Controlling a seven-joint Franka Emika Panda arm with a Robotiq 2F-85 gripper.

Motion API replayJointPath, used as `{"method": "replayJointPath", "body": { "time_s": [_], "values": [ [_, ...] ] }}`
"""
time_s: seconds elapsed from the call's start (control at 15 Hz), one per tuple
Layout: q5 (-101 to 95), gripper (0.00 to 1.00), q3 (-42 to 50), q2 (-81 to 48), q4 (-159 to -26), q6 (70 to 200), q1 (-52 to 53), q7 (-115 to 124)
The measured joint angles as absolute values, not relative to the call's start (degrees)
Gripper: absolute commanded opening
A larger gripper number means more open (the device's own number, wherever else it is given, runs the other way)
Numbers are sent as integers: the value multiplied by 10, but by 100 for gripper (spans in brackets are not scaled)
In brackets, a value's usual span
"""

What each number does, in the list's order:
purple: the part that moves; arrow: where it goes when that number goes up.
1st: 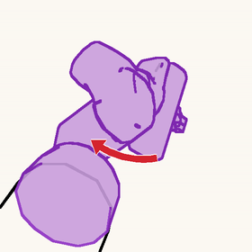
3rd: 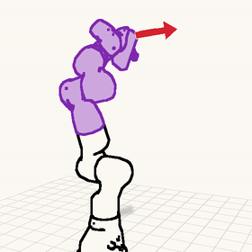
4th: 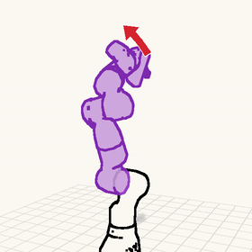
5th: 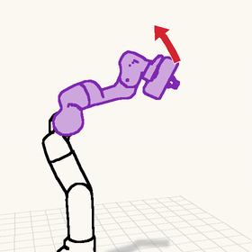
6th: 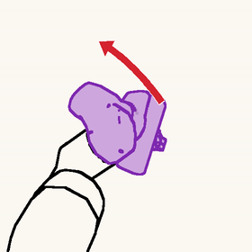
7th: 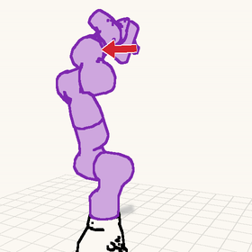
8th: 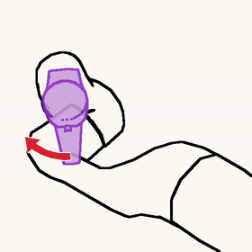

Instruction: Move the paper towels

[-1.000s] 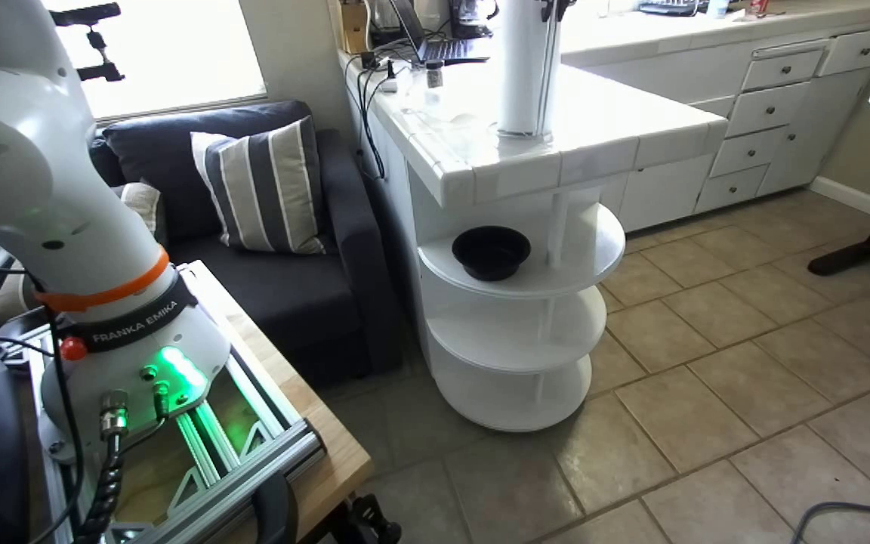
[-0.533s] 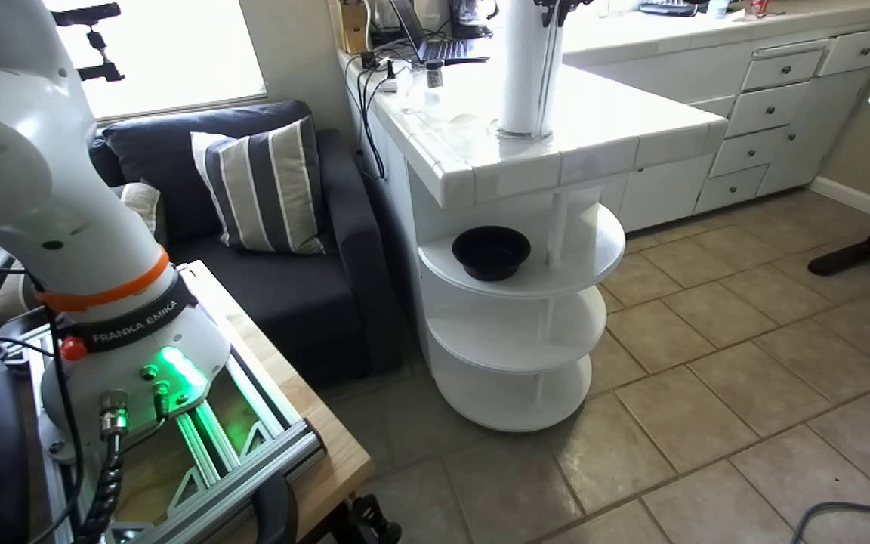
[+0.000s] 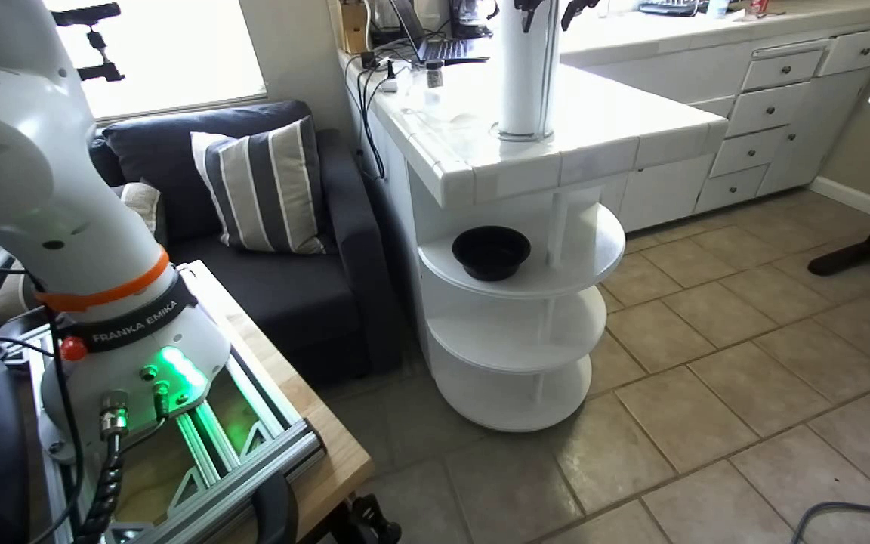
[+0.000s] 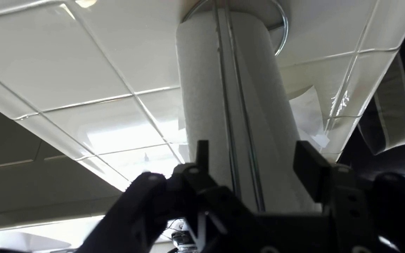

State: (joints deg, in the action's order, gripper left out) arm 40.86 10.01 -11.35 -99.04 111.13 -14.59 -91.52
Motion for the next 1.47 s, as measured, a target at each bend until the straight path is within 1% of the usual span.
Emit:
{"method": "replayJointPath", "body": {
  "time_s": [0.07, 0.13, 0.53, 1.07, 1.2, 1.47],
  "values": [
    [403, 100, 100, -113, -990, 1113, -145, -905],
    [397, 100, 100, -111, -990, 1116, -145, -892],
    [365, 100, 100, -79, -1012, 1164, -142, -765],
    [301, 100, 105, 35, -1109, 1213, -142, -548],
    [266, 100, 108, 67, -1139, 1239, -142, -487],
    [177, 100, 102, 101, -1198, 1330, -136, -349]
  ]
}}
